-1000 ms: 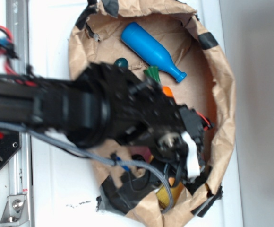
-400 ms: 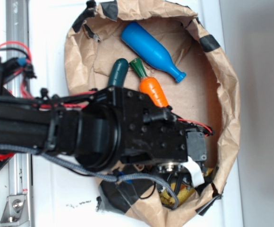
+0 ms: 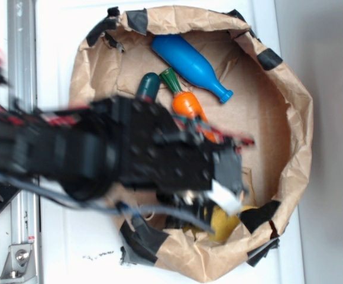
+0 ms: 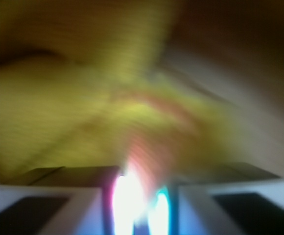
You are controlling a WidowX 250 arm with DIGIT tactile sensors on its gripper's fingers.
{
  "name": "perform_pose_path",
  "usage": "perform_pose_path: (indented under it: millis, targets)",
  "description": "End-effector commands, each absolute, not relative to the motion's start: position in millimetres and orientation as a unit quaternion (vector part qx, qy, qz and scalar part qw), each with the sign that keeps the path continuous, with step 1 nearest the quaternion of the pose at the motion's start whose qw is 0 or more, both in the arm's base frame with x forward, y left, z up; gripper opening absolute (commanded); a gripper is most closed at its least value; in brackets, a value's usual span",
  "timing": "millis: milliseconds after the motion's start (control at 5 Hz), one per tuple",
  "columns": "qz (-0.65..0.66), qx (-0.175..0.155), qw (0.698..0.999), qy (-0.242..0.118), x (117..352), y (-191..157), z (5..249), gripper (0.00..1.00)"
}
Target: Grab the yellow cloth.
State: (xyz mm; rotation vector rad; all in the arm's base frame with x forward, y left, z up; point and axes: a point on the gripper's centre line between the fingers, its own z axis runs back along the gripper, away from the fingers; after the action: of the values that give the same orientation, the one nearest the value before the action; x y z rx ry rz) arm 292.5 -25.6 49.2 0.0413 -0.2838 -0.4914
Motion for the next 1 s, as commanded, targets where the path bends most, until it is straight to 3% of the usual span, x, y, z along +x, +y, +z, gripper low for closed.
perform_pose_path:
  millis: [0, 200, 400, 600, 800]
  targets:
    - [0.009, 0.027, 0.995, -0.094, 263, 6, 107, 0.0]
    - [0.033, -0.009, 0.994, -0.106, 250, 9, 126, 0.0]
    - [-0.091, -0.025, 0.98, -0.174, 263, 1, 114, 1.0]
    - [-0.22, -0.001, 0.958, -0.185, 288, -14, 91, 1.0]
    - [-0.279, -0.03, 0.947, -0.158, 303, -27, 68, 1.0]
